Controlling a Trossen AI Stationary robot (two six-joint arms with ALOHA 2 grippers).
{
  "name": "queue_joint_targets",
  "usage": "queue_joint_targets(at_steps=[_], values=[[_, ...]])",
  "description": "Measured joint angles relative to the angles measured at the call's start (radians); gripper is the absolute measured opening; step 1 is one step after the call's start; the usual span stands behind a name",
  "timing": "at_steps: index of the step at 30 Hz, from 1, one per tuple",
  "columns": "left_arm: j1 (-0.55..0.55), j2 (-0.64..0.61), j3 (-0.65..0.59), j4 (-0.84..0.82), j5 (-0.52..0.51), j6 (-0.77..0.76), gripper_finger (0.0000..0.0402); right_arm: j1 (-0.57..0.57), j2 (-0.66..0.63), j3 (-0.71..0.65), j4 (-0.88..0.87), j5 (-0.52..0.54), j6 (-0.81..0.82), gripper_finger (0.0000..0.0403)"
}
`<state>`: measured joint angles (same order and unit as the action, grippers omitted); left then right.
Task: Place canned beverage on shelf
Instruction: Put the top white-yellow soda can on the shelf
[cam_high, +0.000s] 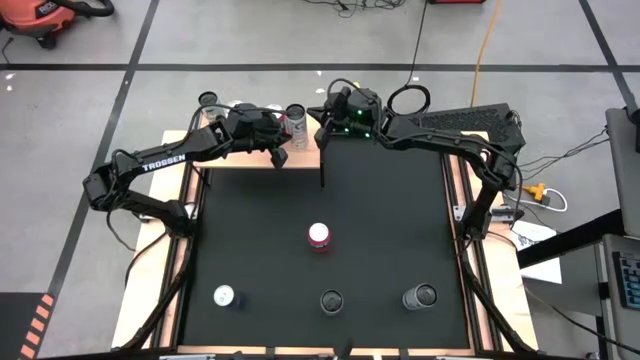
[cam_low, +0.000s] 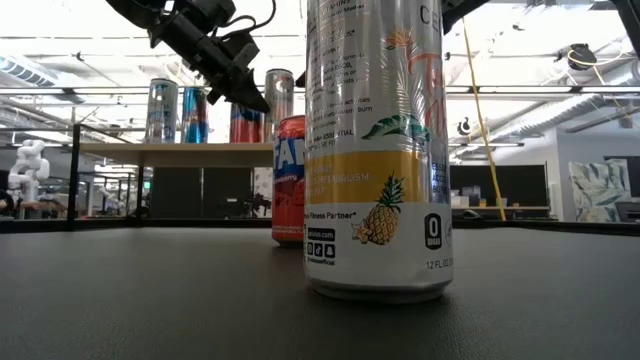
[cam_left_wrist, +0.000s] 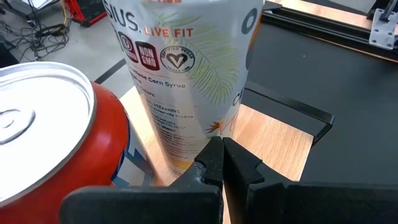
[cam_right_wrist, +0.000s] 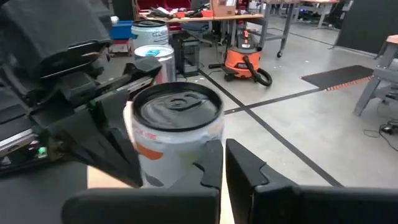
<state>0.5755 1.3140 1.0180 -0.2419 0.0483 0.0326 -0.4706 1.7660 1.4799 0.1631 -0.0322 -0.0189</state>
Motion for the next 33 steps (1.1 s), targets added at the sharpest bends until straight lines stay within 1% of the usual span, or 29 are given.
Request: queue_joint_targets(at_steps=[4,10,15,16,19,21,33], values=[[0.000,0.000,0.000,-0.002,0.000,0.000,0.0001,0.000,0.000,0.000,-0.003,-0.045,0.015,0.0000],[0.000,0.000,0.000,-0.004,0.000,0.001,0.0001,0.022,0.000,0.000,-0.020,-0.045,0.019,0.0000],[0.001,0.000,0.000,-0.007,-0.001,0.008,0.0001,0.063,0.000,0.000,-0.041,-0.044,0.019,0.0000],[0.001,0.000,0.000,-0.007,-0.002,0.008,0.0001,0.071,-0.001,0.000,-0.046,-0.029,0.019,0.0000],[0.001,0.000,0.000,-0.006,-0.001,0.008,0.0001,0.091,-0.007,0.000,-0.090,0.068,0.013,0.0000],[0.000,0.000,0.000,-0.006,-0.001,0.008,0.0001,0.096,-0.007,0.000,-0.099,0.108,-0.003,0.0000],[0.001,0.000,0.000,-0.009,-0.001,0.006,0.0001,0.079,-0.007,0.000,-0.125,0.113,0.011,0.0000]])
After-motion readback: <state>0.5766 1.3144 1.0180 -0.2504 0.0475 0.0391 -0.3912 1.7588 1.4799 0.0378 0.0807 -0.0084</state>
